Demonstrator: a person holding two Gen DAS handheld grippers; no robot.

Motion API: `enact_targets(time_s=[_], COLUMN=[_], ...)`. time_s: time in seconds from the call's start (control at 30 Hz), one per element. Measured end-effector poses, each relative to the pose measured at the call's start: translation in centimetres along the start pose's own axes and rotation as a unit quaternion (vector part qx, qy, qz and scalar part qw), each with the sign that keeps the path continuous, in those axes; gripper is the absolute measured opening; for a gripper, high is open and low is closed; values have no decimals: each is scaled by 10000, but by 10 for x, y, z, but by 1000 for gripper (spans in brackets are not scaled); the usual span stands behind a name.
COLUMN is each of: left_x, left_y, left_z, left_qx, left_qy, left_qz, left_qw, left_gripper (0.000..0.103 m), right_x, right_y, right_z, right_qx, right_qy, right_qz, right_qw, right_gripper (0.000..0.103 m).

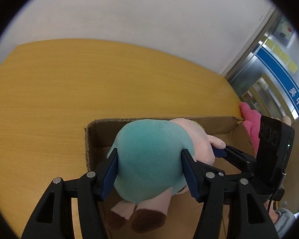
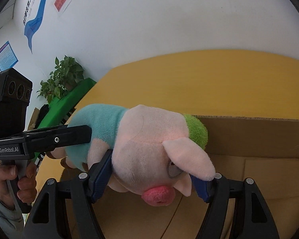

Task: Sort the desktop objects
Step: 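Lift the pig plush with both grippers and carry it over the cardboard box, then lower the plush into the box and open both grippers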

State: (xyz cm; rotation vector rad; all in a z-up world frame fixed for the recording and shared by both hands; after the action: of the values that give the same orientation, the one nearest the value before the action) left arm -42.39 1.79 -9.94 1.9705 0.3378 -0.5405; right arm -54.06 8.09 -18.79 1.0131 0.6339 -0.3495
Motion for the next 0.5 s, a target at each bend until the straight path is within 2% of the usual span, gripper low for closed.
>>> enact_targets(time_s=[0.07,0.1,0.23,0.33,0.4,0.5], left_x=[5,3,-4,-9,-15,-14], left_y=[-11,-10,4,32,57,108], left_z=[9,13,28,32,28,6], left_qx=[-384,-401,-492,-805,-751,-634], left_qy=[-25,-22,289,236,138,-265], left_qz=[184,86,-113,-446,-729,-1160], left_qw=[9991,9992,9983,9955,9944,9909], left_gripper=[60,63,66,64,64,64], right_x=[11,16,16,13,2,-20], right_y=[-19,-26,-29,-8,21,77], right_z=[-6,-6,3,23,38,56], right_qx=[140,231,534,700,747,900], right_qy=[28,60,168,480,608,797], right_qz=[226,318,267,178,-21,-390], right_qw=[9996,9992,9981,9962,9953,9920], right_gripper=[74,81,91,91,93,102])
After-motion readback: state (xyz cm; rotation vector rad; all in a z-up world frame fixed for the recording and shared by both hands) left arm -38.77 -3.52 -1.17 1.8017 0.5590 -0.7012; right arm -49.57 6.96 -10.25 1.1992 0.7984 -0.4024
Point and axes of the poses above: each gripper's, at about its wrist camera, not at the fingertips, and y roughly against the way its jaws point, z to its left, x to its underside, the point moved 9 cm from there along -y, roughly the way its jaws point, and after that the axes turned 2 degrees about y, right-handed, at the moved point
